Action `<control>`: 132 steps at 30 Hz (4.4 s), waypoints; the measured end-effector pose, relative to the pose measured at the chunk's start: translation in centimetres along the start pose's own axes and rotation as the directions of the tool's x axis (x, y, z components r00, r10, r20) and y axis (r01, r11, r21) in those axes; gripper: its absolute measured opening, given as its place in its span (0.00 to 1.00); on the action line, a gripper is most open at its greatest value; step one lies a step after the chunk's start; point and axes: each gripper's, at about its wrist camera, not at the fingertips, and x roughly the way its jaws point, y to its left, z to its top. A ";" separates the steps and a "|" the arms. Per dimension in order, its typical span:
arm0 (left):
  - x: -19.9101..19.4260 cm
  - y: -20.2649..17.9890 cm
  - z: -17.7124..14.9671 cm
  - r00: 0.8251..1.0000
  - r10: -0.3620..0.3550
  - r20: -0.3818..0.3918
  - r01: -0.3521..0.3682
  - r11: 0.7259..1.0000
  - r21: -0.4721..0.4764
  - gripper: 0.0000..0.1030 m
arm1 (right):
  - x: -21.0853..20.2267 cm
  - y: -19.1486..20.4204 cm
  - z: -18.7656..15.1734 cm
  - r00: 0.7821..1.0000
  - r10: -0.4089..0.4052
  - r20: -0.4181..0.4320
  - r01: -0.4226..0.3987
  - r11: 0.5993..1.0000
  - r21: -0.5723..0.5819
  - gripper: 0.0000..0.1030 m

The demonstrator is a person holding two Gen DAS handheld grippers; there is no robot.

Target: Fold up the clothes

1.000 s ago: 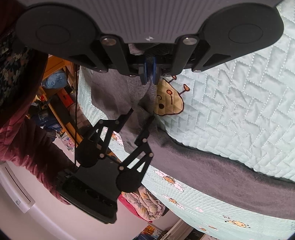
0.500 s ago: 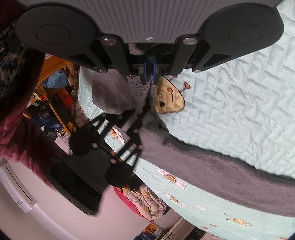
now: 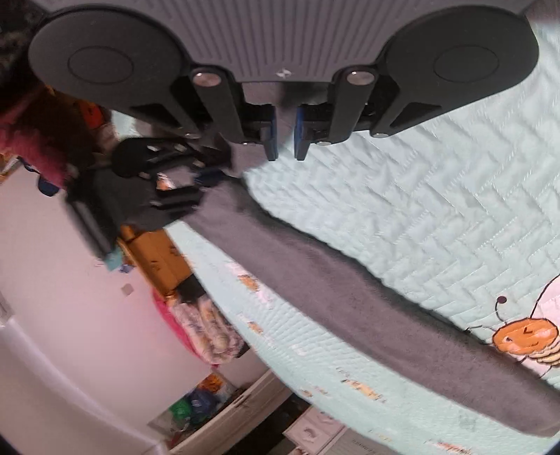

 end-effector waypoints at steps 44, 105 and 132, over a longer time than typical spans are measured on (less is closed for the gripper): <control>-27.1 8.7 -9.7 0.660 0.711 0.243 -0.572 0.685 -0.450 0.53 | 0.9 1.3 -2.1 0.986 -0.149 0.072 0.119 0.938 0.324 0.13; 10.0 2.2 6.3 0.954 -0.070 -0.292 0.033 0.991 -0.132 0.58 | -3.6 11.8 -8.8 0.943 -0.225 0.244 0.000 0.736 0.677 0.34; 15.8 3.3 5.7 0.877 -0.217 -0.429 0.104 0.957 -0.270 0.07 | -3.4 14.9 -11.9 0.924 -0.246 0.295 -0.064 0.660 0.749 0.34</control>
